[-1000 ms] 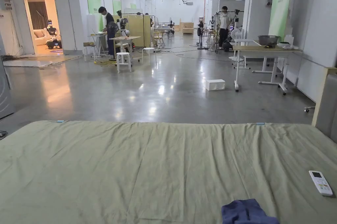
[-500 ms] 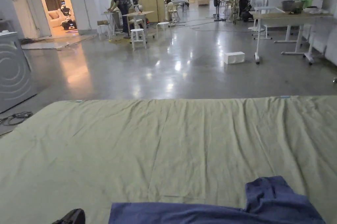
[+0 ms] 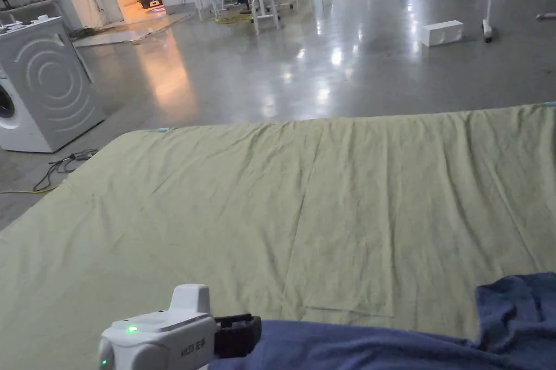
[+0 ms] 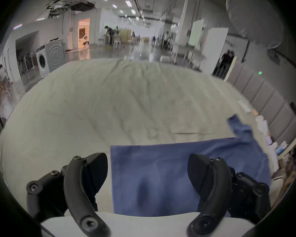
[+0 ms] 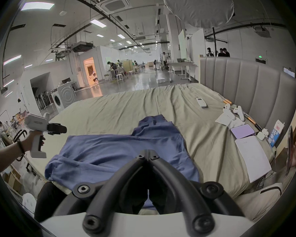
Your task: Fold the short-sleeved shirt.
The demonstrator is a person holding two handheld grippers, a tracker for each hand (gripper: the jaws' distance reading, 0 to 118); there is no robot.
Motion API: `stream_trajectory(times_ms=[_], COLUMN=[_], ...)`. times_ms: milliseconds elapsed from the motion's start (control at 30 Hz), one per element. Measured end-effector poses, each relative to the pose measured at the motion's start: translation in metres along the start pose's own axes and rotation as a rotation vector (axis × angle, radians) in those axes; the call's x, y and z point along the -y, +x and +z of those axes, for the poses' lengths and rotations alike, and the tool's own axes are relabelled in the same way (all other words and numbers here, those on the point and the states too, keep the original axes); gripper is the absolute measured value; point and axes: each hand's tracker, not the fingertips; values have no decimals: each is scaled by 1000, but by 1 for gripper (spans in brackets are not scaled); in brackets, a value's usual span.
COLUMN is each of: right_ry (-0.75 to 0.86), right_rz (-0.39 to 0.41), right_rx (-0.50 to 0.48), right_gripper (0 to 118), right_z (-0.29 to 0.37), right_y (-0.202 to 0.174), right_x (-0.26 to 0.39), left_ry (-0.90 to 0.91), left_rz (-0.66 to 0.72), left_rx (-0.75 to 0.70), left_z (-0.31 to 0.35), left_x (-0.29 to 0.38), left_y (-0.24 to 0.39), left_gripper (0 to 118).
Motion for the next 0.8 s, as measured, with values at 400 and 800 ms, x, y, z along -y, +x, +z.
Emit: stream_trajectory(times_ms=[400, 800], right_ry=[-80, -268], right_rz=[-24, 34], right_rx=[57, -4], right_gripper=[0, 85], right_z=[0, -211], right_y=[28, 99], right_x=[5, -60], left_ry=[-148, -292], left_rz=[29, -243], left_rx=[-163, -187], left_z=[-71, -87], left_x=[-1, -5], left_y=[6, 52], left_gripper=[21, 7])
